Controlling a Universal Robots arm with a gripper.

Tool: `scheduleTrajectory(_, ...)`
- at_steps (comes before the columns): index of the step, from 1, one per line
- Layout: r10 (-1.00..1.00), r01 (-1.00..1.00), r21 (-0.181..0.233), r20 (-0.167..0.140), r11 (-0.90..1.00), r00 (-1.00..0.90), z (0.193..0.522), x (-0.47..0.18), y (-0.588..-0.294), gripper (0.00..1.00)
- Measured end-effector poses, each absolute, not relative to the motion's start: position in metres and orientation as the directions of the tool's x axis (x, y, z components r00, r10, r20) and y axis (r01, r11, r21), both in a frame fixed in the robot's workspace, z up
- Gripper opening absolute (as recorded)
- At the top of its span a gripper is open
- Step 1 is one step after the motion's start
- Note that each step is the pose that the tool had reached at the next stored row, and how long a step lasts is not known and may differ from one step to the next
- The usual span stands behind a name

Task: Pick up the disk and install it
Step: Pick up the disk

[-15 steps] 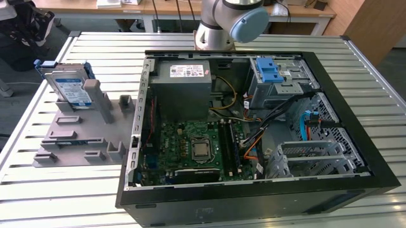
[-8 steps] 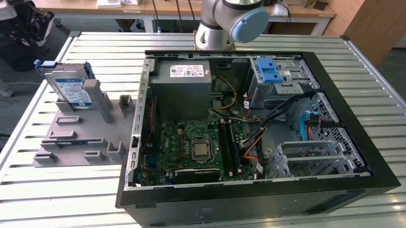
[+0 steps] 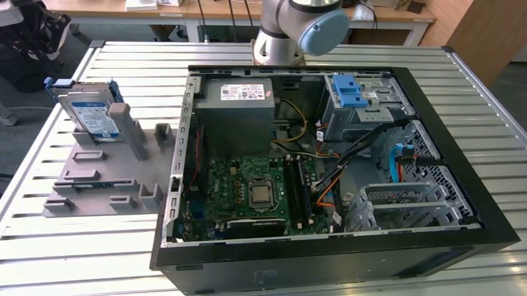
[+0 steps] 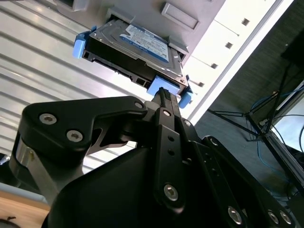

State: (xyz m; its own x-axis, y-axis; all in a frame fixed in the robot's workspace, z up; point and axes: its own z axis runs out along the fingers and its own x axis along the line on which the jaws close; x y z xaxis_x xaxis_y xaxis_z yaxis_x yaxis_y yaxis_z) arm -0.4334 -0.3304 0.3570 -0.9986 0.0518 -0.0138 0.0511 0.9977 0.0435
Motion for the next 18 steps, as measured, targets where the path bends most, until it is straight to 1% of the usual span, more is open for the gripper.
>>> scheduleTrajectory(18,0.02,0.02,0.043,-0.014,0.999,-1.0,0.3571,-0.4334,-0.3304,0.11)
